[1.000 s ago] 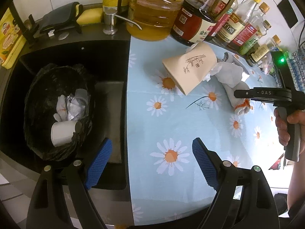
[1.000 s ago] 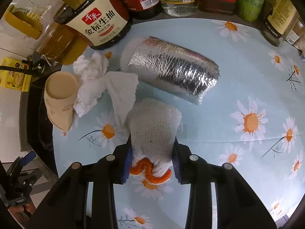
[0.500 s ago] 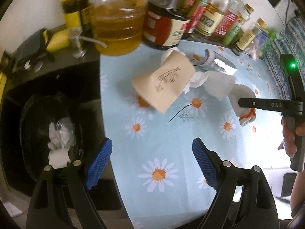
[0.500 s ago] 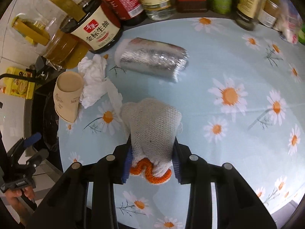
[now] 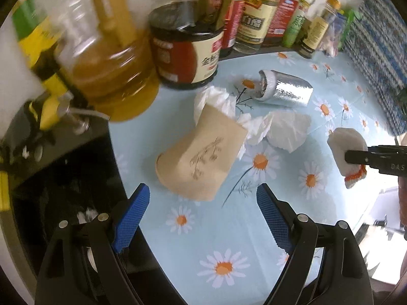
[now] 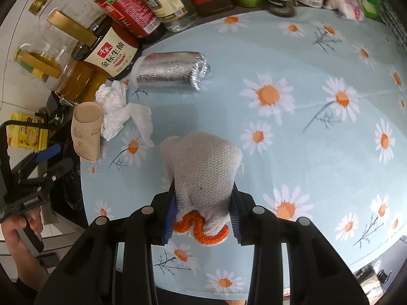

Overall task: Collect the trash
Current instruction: 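Close the left tool around the brown paper cup while the right tool holds the glove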

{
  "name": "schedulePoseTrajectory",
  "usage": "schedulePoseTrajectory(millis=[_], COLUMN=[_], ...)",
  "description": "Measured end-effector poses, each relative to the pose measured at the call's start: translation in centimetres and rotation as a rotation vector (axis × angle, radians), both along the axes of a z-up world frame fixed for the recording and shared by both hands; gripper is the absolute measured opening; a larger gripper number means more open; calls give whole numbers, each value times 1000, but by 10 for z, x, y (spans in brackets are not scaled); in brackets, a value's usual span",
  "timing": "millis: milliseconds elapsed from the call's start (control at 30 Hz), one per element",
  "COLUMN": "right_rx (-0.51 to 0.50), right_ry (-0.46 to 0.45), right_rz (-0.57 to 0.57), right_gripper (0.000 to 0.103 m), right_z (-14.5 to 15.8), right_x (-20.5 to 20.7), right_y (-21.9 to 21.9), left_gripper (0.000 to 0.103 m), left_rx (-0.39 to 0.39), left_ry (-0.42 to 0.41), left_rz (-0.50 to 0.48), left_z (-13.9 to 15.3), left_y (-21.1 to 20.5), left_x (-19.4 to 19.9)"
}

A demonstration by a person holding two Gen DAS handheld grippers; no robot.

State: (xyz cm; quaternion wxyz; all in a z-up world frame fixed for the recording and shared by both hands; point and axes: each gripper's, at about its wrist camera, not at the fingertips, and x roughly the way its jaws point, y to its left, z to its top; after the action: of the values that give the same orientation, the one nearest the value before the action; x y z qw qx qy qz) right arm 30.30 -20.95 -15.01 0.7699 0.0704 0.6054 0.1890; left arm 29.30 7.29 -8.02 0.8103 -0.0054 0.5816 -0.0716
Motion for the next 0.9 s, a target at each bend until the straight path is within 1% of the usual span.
schedulePoseTrajectory(millis=[200,233,367,433,500,567,633,700,900], right_rx=[29,33,47,52,59,62,64,65,67], right_ry=[11,13,21,25,29,31,31,30,26], right_rz=[-43,-51,-83,-100,-121,-135,-148,-155,-154], right_gripper=[37,37,37,37,37,37,37,37,37], right_z=[-4,-5,-9,-11,-14,-14,-14,-14,-11], right_x=[-12,-13,-21,-24,-27,-29,-30,-30,-30], right_y=[-9,-10,-15,-18,-22,-25,-28,-29,-26], left_gripper=[84,84,84,84,83,81,71,68,66], left_rx=[51,61,142,169,169,179,184,198,191], left_ry=[31,34,47,54,57,59,61,67,56], left_rz=[-79,-104,-173,-196,-212,-229,-251,-260,-280], left_z=[-11,-14,-28,-35,-38,-41,-43,-45,-42], left_y=[-12,-15,-26,-28,-29,-31,-32,-33,-32], left_x=[21,25,36,40,43,45,47,49,49])
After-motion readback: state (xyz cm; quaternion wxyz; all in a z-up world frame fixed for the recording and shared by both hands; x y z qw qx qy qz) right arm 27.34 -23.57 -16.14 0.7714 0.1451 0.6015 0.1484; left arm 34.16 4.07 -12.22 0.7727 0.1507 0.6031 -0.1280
